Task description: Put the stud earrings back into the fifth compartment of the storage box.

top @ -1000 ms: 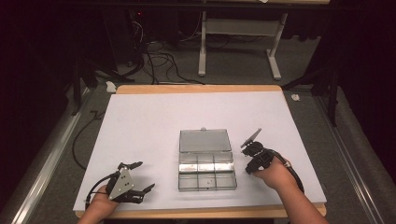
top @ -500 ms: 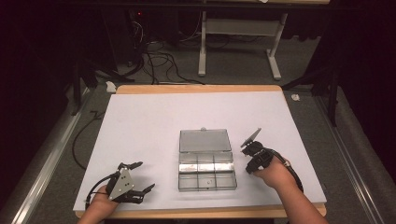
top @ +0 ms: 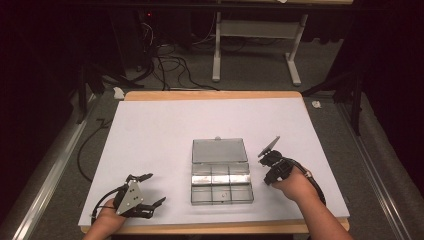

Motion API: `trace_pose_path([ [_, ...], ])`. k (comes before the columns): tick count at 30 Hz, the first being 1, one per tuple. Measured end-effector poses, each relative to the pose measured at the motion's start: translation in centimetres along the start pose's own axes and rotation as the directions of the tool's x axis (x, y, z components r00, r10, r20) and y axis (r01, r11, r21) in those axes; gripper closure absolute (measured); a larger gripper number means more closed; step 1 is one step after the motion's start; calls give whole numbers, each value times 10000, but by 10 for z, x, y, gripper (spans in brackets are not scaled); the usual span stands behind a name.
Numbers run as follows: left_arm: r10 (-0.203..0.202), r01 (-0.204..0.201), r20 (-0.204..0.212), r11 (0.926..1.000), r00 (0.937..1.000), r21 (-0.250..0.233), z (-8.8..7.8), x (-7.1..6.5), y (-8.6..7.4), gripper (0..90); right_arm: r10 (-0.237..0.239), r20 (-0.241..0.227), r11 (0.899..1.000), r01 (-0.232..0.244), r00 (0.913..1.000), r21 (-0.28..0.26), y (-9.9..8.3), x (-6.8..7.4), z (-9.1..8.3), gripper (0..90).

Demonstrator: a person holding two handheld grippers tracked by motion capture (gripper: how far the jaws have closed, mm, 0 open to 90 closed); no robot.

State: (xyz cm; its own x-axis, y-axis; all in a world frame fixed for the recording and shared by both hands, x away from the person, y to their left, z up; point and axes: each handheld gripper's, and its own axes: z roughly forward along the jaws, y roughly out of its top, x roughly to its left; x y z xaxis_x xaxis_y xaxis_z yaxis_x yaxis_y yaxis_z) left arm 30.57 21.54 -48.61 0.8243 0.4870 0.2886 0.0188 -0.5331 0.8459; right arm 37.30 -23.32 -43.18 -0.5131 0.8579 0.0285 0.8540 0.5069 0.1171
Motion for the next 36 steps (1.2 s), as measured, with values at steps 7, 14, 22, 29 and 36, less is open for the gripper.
trace_pose_path([
  [7,22,-22,-20,10000,10000,-3,0,-1,0,152,-18,-53,9999,17,10000,-99,0,3,-15,868],
  [14,5,-5,-24,10000,10000,-8,0,-1,0,152,-171,-143,9998,169,9998,-128,1,11,-28,867],
  [22,91,-91,-2,10000,10000,-14,0,-1,0,152,-552,-173,9983,548,9983,-186,5,24,-36,867],
  [29,136,-136,-5,9999,9999,-63,-1,-1,0,152,-973,-207,9951,969,9950,-177,13,41,-41,867],
  [36,46,-46,13,10000,10000,-40,-1,-1,0,152,-1401,-204,9900,1398,9899,-183,22,56,-41,867],
])
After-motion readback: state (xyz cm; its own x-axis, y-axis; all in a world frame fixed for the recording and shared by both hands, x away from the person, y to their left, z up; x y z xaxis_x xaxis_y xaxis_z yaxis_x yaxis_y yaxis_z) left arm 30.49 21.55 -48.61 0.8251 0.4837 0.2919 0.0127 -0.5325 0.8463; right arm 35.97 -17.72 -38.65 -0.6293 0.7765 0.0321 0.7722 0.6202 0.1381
